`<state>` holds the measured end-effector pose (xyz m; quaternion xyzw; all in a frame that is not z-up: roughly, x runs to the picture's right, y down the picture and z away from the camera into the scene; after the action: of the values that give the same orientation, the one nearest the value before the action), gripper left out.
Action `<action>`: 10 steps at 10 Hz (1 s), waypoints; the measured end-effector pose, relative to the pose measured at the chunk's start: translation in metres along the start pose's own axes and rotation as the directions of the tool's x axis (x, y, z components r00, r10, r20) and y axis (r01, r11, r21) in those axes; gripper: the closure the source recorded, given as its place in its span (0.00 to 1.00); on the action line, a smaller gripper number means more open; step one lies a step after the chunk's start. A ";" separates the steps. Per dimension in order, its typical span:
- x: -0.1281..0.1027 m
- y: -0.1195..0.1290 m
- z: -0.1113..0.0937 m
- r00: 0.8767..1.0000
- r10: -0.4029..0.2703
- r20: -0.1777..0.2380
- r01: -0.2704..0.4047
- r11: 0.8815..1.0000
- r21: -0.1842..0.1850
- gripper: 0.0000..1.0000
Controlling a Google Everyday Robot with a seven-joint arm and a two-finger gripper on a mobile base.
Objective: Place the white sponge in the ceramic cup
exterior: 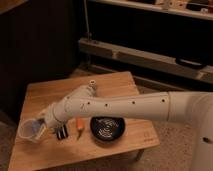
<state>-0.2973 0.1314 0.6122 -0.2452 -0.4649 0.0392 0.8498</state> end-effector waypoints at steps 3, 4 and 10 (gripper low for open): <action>-0.033 -0.024 0.037 0.997 -0.011 0.076 0.012 1.000 -0.017 0.86; -0.041 -0.028 0.047 0.996 -0.016 0.092 0.019 1.000 -0.024 0.86; -0.071 -0.019 0.089 0.985 -0.025 0.171 0.042 0.994 -0.096 0.86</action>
<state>-0.4122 0.1273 0.6057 -0.2752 -0.5411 0.0225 0.7943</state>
